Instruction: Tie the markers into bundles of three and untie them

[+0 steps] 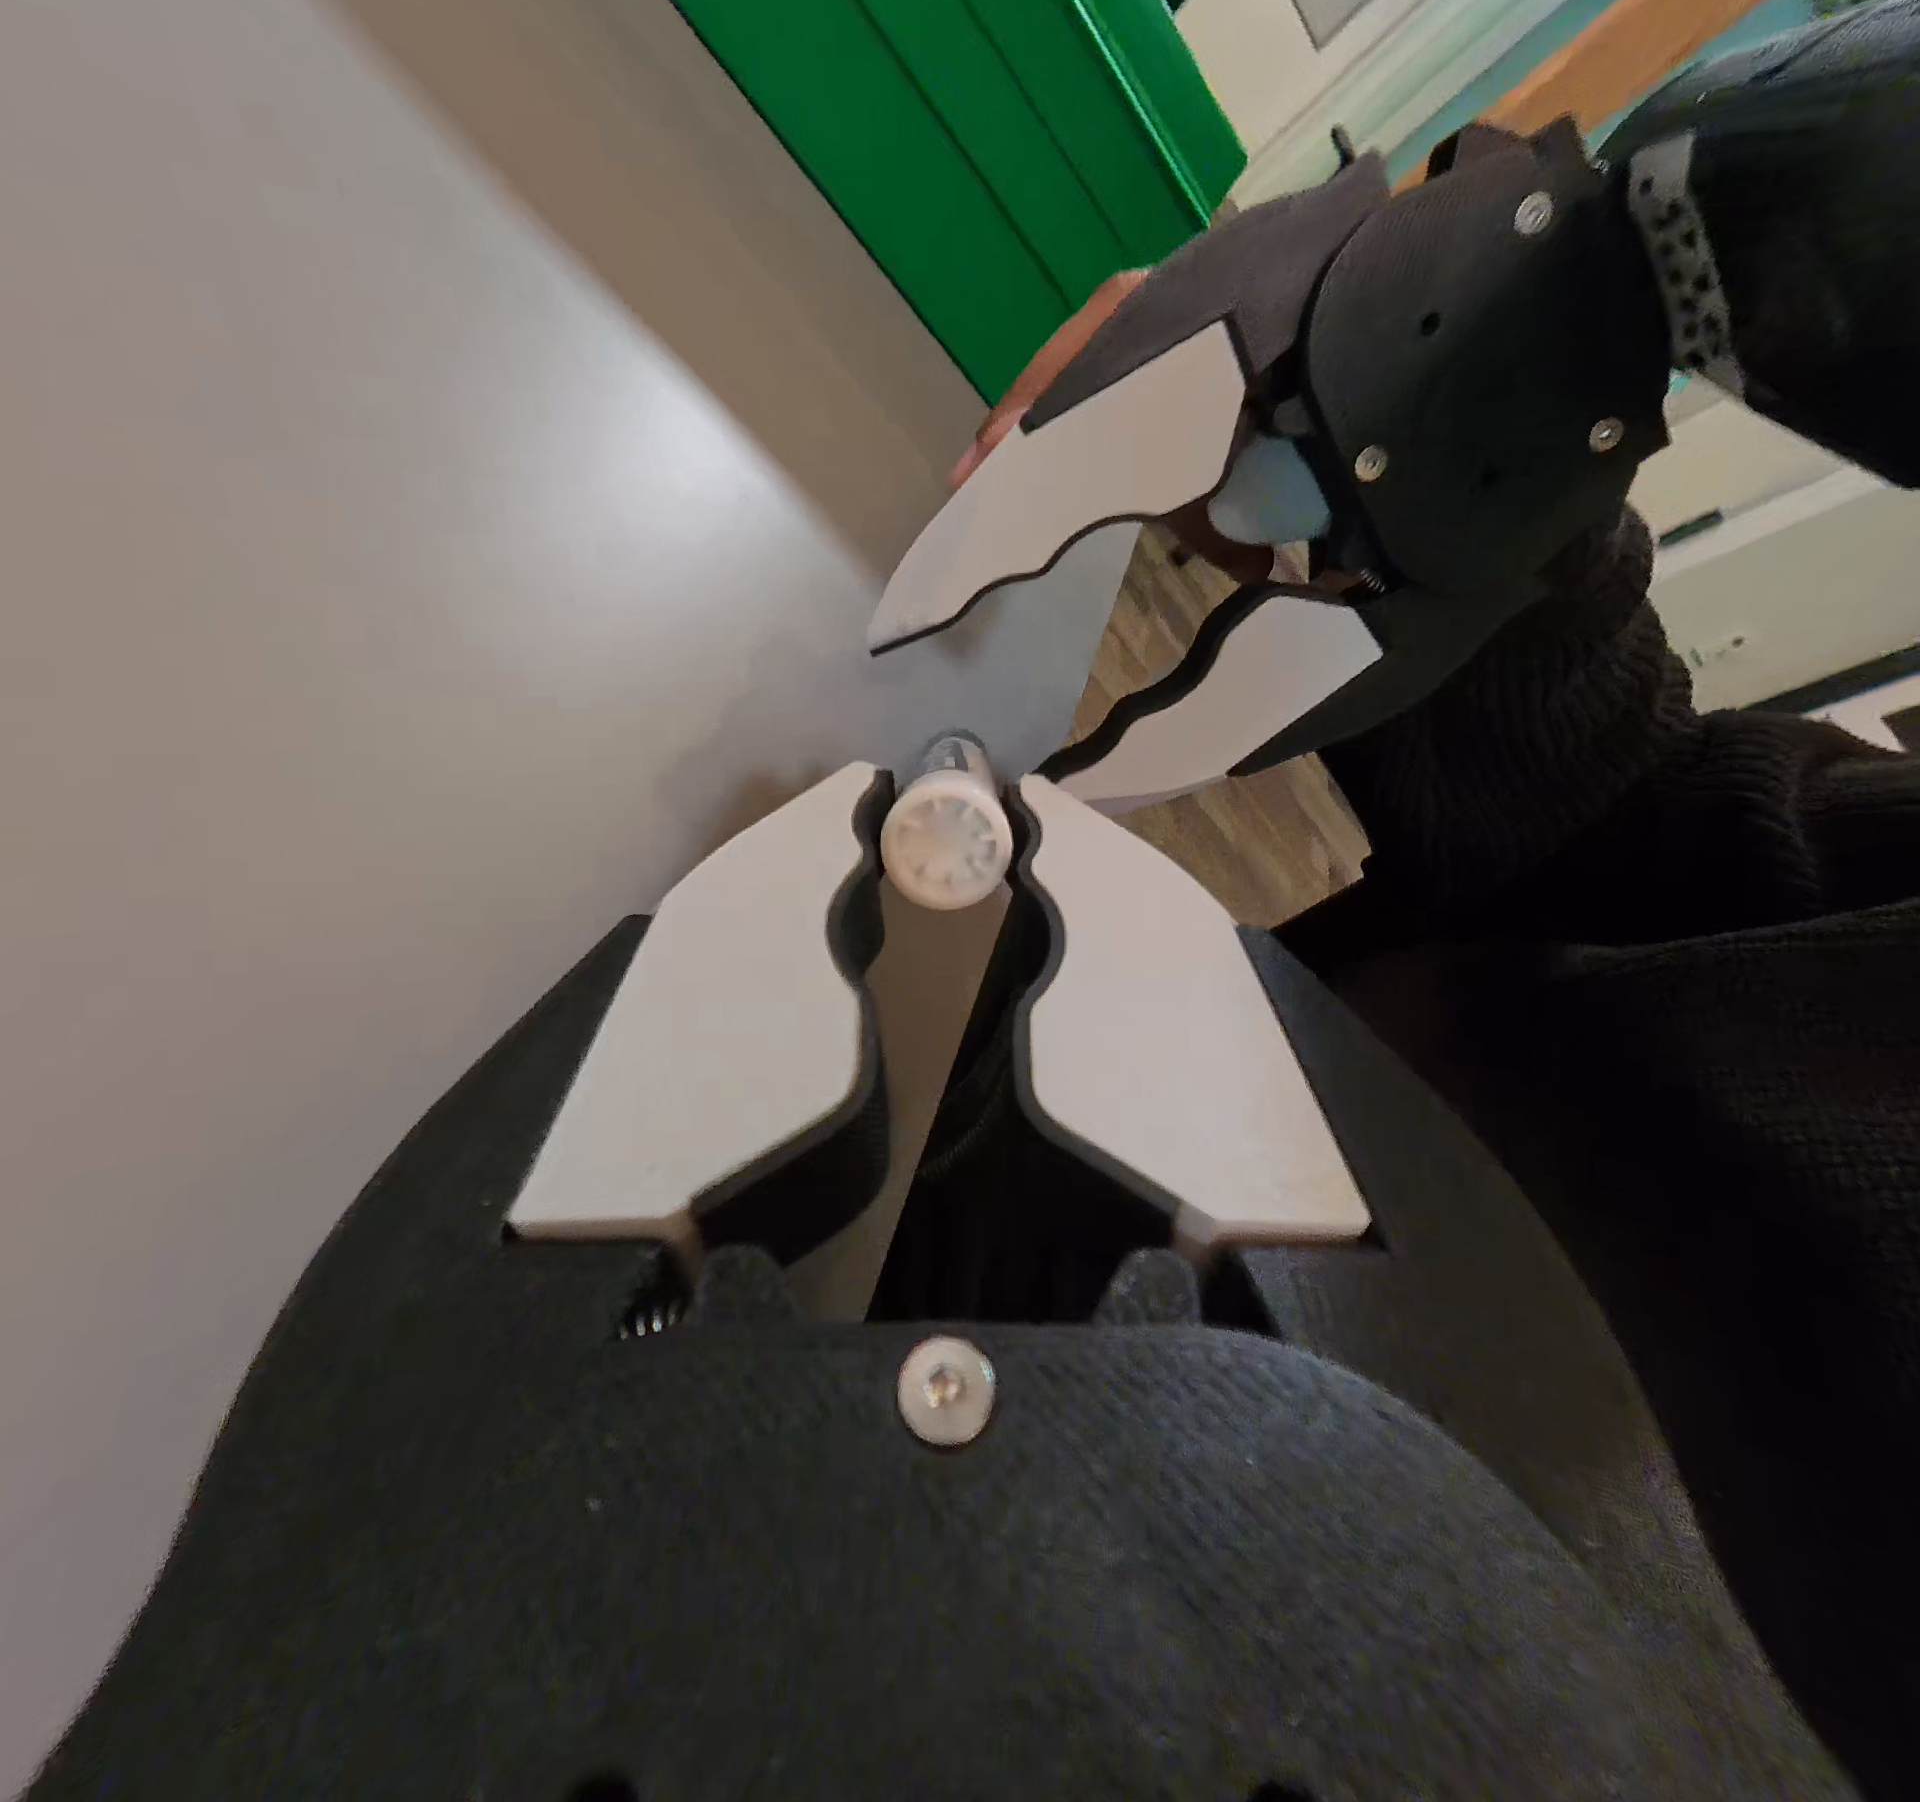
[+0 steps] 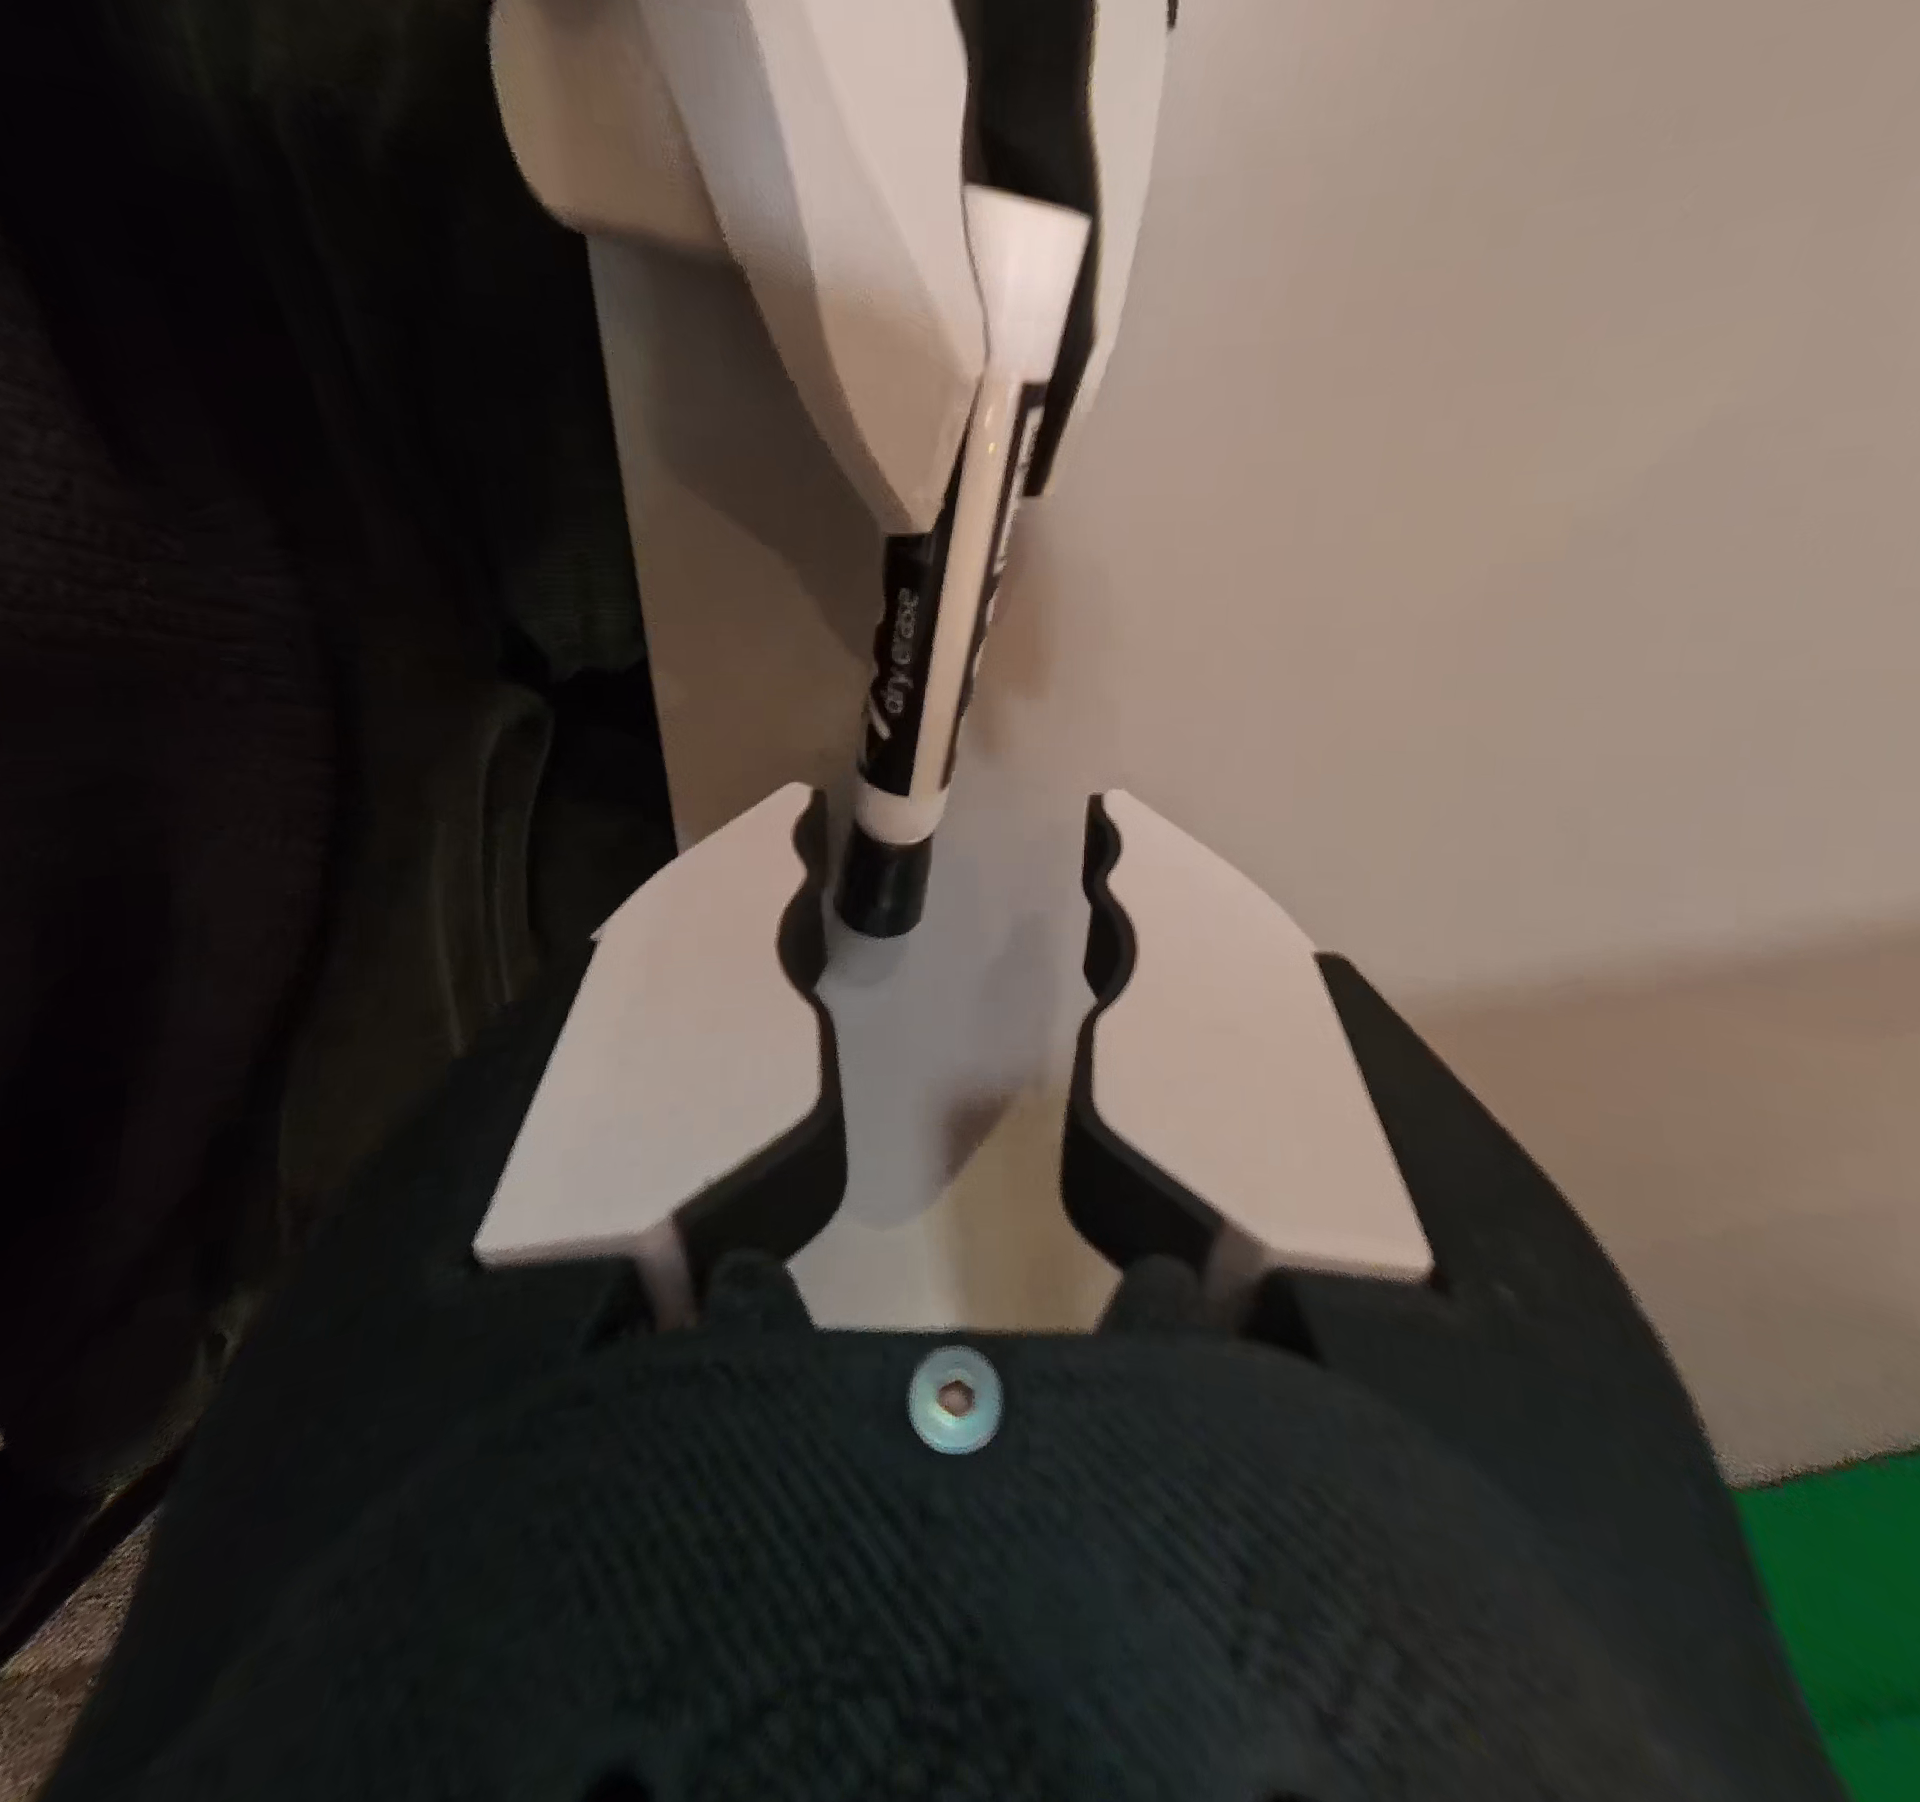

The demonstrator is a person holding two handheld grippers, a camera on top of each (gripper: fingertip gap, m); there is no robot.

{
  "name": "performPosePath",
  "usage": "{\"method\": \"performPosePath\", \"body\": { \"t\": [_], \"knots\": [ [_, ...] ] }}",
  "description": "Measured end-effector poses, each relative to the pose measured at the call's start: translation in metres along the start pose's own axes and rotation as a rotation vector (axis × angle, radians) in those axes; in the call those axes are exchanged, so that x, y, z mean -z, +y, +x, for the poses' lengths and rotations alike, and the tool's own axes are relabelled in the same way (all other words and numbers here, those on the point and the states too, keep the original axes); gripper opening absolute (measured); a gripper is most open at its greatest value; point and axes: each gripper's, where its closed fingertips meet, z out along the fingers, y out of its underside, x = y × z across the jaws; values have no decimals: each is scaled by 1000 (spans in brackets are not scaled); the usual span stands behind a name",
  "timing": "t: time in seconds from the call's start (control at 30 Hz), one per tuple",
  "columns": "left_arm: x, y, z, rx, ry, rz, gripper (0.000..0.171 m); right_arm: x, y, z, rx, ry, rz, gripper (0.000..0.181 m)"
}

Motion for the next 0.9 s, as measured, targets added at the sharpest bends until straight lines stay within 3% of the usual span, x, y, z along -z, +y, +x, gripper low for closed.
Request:
{"method": "performPosePath", "body": {
  "t": [0.37, 0.63, 0.9],
  "knots": [
    [24, -19, -1, 111, 53, 183, 21, -12, -29, 8, -67, -22, 139, 40],
    [26, -20, 2, 103, 67, 198, 21, -11, -34, 7, -39, -28, 160, 20],
    [23, -18, 6, 97, 85, 188, 21, -9, -30, 6, -29, -41, 141, 15]
  ]
}}
